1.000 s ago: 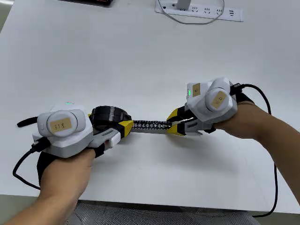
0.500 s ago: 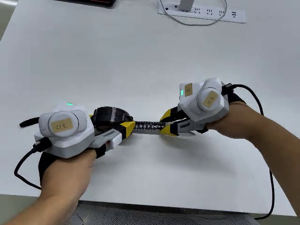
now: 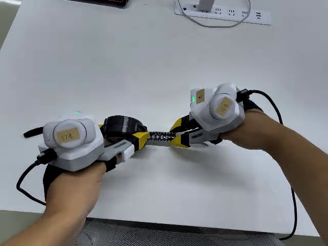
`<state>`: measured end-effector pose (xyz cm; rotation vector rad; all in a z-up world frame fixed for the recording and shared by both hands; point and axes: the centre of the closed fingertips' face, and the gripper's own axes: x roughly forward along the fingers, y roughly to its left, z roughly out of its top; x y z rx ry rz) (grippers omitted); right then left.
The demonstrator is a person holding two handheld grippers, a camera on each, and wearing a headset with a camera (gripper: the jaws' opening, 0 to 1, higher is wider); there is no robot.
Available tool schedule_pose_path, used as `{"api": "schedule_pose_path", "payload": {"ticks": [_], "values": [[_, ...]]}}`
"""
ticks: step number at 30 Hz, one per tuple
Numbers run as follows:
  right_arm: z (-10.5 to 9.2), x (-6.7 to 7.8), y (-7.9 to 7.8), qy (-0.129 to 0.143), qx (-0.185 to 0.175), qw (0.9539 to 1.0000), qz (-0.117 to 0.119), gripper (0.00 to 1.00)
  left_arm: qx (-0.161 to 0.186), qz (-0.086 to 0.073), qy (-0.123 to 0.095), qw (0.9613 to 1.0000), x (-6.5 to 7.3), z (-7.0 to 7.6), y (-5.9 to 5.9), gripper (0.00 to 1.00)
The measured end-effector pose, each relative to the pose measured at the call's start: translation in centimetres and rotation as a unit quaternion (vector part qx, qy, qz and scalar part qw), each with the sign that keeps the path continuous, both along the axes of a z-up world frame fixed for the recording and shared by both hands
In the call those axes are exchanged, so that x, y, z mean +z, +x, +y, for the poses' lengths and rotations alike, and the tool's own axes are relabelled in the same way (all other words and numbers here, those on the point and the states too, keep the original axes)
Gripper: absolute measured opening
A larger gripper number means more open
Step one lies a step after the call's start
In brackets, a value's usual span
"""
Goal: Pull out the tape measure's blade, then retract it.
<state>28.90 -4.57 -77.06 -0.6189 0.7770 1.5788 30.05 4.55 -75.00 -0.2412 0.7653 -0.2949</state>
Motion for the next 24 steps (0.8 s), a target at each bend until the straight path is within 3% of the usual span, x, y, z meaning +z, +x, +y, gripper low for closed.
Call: {"api": "schedule_pose_path", "payload": {"ticks": [24], "values": [[2.2,-0.2,-0.1,0.013,0.003,0.9999,0.006,0.11,-0.001,0.000,-0.004,1.0000,0.0,0.1,0.0,0.56]]}}
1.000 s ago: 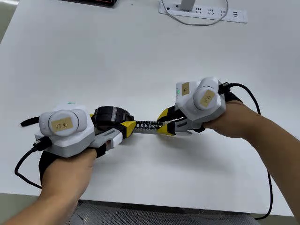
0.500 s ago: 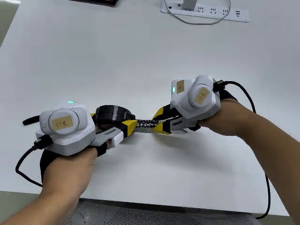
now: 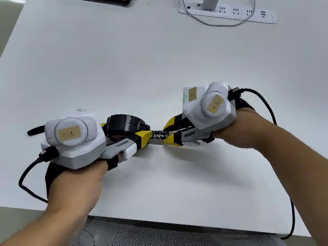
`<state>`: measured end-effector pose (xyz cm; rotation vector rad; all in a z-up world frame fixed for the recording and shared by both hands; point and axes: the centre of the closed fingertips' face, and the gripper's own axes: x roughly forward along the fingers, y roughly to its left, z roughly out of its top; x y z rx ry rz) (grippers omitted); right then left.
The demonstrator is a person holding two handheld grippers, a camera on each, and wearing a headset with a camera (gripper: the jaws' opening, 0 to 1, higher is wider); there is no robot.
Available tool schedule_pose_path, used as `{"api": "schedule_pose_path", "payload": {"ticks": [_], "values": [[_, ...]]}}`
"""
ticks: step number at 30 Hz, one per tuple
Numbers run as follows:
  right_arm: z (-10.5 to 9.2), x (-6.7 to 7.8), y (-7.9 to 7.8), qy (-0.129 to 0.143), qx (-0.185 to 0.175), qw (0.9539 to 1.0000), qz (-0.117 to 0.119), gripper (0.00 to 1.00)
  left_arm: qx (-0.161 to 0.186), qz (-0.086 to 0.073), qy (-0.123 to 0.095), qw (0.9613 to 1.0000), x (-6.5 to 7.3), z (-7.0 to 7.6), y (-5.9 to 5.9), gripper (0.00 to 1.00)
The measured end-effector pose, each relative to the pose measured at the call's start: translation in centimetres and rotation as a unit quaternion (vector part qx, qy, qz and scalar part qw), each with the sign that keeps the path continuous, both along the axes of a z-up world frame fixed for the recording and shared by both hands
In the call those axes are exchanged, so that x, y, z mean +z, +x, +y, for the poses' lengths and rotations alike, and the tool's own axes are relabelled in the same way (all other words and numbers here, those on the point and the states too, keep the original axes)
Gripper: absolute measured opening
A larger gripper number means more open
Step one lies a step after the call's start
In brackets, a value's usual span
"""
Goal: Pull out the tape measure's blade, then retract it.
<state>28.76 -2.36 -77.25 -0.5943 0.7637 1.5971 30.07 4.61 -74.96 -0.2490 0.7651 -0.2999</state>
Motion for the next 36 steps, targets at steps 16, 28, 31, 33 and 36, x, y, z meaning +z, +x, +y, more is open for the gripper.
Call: {"api": "schedule_pose_path", "payload": {"ticks": [16,28,31,33,36], "values": [[1.7,-0.1,-0.3,0.015,0.000,0.9999,0.006,0.11,0.000,0.000,-0.004,1.0000,0.0,0.0,0.0,0.56],[2.6,0.0,-0.5,0.024,-0.004,0.9997,0.009,0.11,0.000,-0.002,-0.005,1.0000,0.0,0.0,0.0,0.57],[2.6,0.0,-0.5,0.025,-0.006,0.9996,0.008,0.11,0.001,-0.001,-0.005,1.0000,0.0,0.0,0.0,0.57],[2.6,0.0,-0.5,0.025,-0.007,0.9996,0.009,0.11,0.001,-0.001,-0.005,1.0000,0.0,0.0,0.0,0.57],[2.6,-0.1,-0.5,0.025,-0.012,0.9996,0.011,0.11,0.002,-0.001,-0.006,1.0000,-0.1,0.0,0.1,0.57]]}}
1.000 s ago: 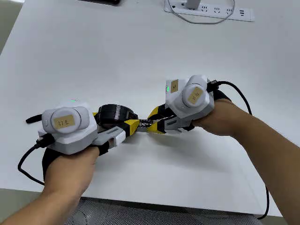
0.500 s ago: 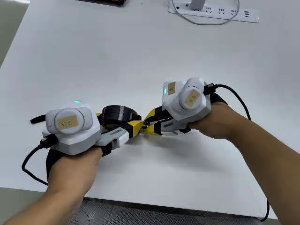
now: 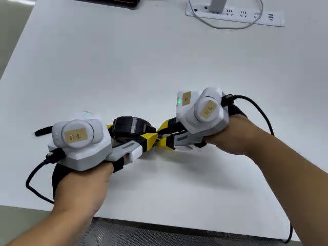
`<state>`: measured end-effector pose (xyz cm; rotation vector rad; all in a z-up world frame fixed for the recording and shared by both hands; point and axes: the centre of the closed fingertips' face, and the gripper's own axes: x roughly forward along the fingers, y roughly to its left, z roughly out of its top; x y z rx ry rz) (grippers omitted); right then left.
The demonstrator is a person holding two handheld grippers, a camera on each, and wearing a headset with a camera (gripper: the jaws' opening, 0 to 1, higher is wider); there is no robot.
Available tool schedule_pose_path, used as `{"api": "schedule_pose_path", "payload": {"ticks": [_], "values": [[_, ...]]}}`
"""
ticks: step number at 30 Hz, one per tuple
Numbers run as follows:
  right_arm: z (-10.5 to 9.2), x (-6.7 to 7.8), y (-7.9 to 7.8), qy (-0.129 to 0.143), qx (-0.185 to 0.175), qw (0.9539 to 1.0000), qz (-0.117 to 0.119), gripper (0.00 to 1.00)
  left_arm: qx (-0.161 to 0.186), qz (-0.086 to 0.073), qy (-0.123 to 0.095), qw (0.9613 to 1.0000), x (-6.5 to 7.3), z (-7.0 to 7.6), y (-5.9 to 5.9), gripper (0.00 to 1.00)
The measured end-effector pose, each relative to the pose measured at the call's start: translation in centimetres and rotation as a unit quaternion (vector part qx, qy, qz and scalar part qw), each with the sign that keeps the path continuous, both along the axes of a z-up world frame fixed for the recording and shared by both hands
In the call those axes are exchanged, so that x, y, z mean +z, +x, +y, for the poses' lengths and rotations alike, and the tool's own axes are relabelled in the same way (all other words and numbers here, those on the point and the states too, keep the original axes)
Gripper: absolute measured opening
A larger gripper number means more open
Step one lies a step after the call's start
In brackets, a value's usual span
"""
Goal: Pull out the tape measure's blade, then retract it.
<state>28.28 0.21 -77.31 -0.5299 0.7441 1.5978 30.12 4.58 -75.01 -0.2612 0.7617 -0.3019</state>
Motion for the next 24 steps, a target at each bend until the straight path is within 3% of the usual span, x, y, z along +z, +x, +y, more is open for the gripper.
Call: {"api": "schedule_pose_path", "payload": {"ticks": [24], "values": [[-1.1,0.3,0.1,0.000,-0.023,0.9996,0.017,0.22,-0.011,-0.003,0.004,0.9999,0.2,-0.2,-0.1,0.60]]}}
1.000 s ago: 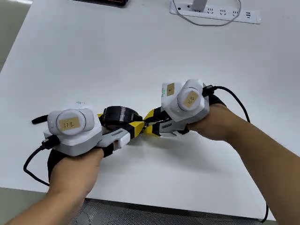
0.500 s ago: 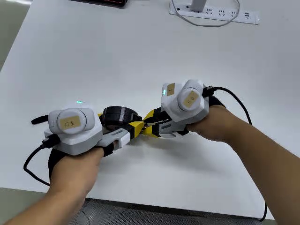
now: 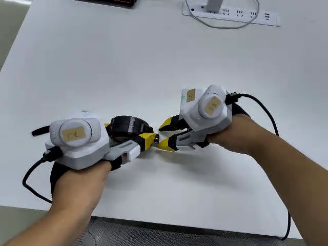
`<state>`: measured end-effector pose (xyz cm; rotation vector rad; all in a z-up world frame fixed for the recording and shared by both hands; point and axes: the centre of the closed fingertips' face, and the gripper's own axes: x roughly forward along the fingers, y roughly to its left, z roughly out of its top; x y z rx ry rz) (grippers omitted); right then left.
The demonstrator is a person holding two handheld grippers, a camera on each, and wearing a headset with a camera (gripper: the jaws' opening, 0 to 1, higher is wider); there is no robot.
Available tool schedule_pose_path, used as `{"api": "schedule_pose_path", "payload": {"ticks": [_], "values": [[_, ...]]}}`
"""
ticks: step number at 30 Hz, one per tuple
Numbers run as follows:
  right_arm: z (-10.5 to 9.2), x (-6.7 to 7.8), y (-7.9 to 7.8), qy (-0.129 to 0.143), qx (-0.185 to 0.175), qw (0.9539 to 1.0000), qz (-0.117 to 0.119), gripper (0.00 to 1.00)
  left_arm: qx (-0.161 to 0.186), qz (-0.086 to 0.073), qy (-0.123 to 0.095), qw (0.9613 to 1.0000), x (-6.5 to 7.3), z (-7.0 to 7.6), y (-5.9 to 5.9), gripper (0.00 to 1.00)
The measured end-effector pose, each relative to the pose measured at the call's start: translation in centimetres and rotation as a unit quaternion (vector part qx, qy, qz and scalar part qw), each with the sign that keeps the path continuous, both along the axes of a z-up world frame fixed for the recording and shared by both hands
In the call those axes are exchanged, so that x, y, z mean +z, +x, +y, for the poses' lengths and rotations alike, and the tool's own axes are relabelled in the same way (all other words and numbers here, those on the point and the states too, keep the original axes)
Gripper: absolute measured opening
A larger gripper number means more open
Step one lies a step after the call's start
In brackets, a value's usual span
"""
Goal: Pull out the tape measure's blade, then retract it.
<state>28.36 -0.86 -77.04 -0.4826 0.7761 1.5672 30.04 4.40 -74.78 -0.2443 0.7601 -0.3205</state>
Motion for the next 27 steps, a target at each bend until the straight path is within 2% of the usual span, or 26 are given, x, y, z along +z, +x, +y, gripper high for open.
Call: {"api": "schedule_pose_path", "payload": {"ticks": [9,12,16,22,27], "values": [[-0.14,0.16,0.00,0.002,-0.011,0.9999,0.006,0.27,-0.004,0.000,0.003,1.0000,0.02,-0.14,-0.13,0.64],[-0.31,0.29,-0.03,0.002,-0.018,0.9998,0.007,0.33,-0.007,-0.001,0.007,1.0000,0.00,-0.04,-0.19,0.69],[-0.46,0.70,-0.06,0.011,-0.030,0.9995,0.004,0.41,-0.014,-0.001,0.009,0.9999,0.07,0.04,-0.52,0.71],[-0.51,0.66,-0.10,0.009,-0.038,0.9992,0.010,0.46,-0.016,0.000,0.007,0.9998,0.09,0.30,-0.65,0.75],[-0.53,0.96,-0.04,0.013,-0.047,0.9988,0.008,0.51,-0.034,-0.004,0.026,0.9991,0.22,0.40,-0.90,0.77]]}}
